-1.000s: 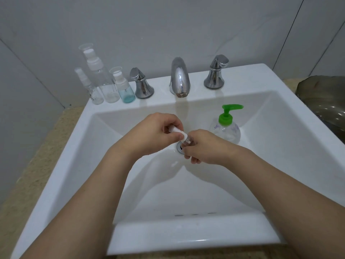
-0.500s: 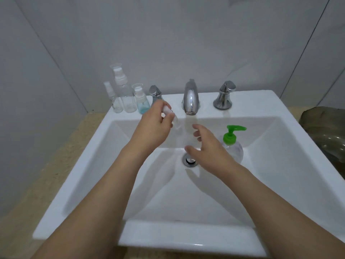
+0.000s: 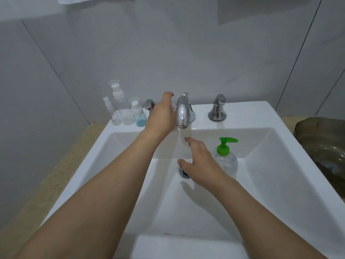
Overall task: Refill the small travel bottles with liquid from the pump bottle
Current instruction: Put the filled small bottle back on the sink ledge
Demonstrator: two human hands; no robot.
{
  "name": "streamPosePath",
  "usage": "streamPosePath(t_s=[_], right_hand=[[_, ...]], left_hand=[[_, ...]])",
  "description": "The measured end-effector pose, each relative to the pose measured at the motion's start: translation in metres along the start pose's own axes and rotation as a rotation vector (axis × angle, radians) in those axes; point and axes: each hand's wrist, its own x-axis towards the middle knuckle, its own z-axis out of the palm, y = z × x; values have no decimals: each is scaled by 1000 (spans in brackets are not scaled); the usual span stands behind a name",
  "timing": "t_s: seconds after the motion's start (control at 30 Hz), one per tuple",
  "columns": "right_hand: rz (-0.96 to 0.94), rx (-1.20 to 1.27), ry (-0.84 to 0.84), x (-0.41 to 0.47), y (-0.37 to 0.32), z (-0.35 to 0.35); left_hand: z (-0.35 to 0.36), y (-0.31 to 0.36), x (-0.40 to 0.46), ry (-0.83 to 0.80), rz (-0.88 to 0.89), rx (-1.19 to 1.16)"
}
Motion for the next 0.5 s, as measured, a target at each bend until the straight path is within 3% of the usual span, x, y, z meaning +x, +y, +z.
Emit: streamPosePath(t_s=[0.5], right_hand=[[28,4,-54,-1,1,0]], left_hand=[[0,-11,-28,61,33,-36]])
